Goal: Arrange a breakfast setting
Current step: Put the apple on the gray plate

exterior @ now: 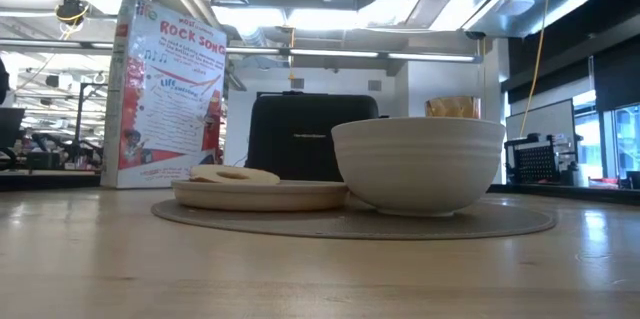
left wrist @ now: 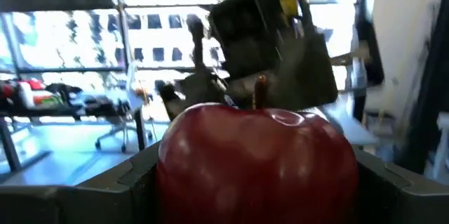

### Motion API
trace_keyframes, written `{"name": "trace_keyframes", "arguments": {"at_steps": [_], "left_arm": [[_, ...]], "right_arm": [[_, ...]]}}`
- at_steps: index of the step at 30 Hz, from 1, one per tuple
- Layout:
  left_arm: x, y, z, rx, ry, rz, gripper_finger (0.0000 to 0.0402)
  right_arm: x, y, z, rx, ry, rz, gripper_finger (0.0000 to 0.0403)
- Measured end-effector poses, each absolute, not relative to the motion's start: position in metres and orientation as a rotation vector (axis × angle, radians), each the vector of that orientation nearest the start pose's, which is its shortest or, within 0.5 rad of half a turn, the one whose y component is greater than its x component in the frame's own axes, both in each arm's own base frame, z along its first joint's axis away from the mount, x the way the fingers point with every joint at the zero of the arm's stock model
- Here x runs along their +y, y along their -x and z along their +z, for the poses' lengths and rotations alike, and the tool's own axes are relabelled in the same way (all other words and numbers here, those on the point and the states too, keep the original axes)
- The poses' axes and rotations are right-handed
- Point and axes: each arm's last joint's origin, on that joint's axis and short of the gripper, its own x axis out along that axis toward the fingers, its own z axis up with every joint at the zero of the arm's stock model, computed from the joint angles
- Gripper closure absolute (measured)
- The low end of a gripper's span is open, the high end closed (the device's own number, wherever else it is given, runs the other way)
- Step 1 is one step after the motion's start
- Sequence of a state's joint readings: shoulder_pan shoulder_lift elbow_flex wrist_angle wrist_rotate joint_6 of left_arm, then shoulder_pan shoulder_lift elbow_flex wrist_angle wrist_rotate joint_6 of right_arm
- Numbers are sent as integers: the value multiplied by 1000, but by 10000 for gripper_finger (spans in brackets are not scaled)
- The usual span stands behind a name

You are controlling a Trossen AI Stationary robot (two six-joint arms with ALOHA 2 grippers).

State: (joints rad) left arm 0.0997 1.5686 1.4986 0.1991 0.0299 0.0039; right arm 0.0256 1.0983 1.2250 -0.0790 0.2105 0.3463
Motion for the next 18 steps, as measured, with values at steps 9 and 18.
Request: {"name": "trace_keyframes", "arguments": {"at_steps": [9,18], "left_arm": [[50,-338,450,-258,19,67,111],[49,-356,425,-107,-68,58,111]], "right_arm": [[0,-214,409,-283,-327,-137,133],[2,-217,421,-309,-287,-114,145]]}}
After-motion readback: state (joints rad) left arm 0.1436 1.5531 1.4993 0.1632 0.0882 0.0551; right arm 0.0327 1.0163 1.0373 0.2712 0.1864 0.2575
